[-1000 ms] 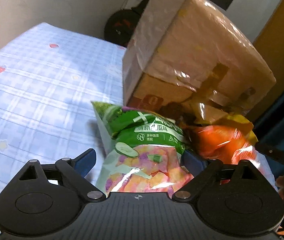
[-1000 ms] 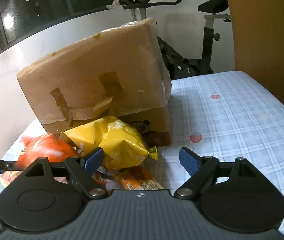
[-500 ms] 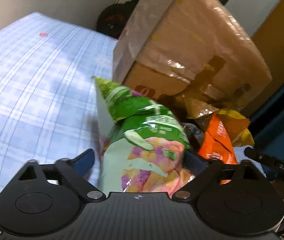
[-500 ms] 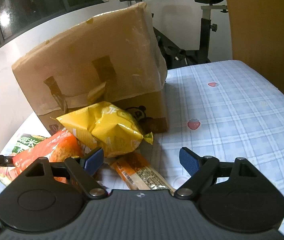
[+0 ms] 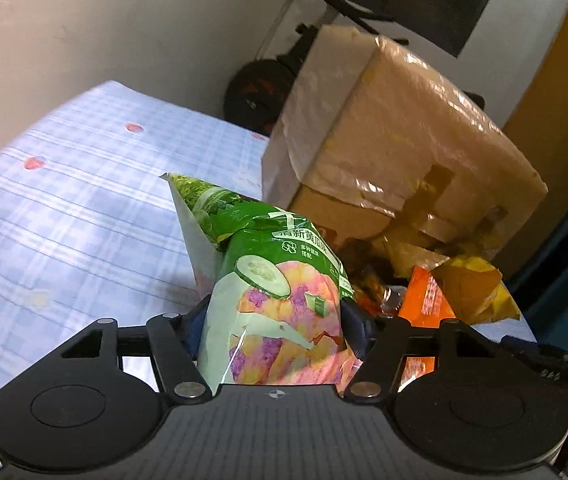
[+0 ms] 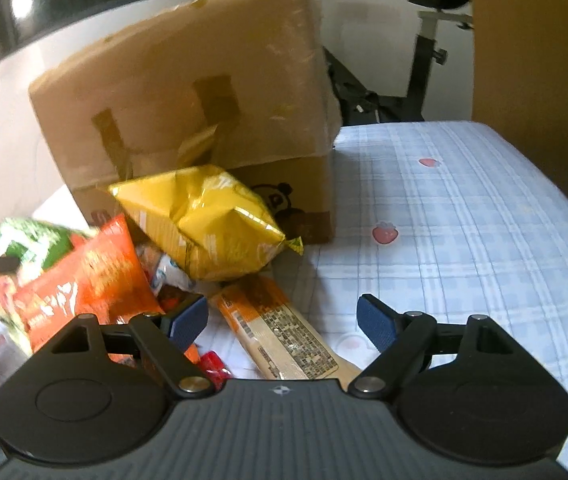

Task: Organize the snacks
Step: 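Close the left tool on the pale green bag while the right tool grips the wafer bar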

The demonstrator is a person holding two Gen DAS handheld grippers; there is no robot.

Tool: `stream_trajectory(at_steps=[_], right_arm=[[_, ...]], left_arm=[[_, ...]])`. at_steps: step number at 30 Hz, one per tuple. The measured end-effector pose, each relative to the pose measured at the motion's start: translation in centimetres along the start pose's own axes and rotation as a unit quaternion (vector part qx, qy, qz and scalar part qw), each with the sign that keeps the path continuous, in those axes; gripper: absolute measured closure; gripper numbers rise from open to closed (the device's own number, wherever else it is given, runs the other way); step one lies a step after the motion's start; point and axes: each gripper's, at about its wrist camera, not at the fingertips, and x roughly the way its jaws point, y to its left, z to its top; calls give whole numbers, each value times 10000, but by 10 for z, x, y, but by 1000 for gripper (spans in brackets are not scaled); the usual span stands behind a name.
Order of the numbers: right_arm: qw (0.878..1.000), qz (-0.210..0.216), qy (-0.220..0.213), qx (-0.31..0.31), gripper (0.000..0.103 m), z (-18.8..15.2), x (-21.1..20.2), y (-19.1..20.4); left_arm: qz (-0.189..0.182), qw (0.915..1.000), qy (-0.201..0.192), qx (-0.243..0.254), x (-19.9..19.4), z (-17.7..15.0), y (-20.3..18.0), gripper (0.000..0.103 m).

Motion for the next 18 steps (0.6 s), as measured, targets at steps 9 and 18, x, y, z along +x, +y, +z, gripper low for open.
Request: stream_trajectory(at_steps=[9, 18], right_arm=[[9978, 133, 356, -543, 43, -1, 32, 5], [9971, 140, 342, -670, 53, -10, 31, 10]], left_arm=[[200, 9988, -373, -237, -23, -3, -6, 36], [251, 9985, -374, -311, -33, -13, -7, 36]])
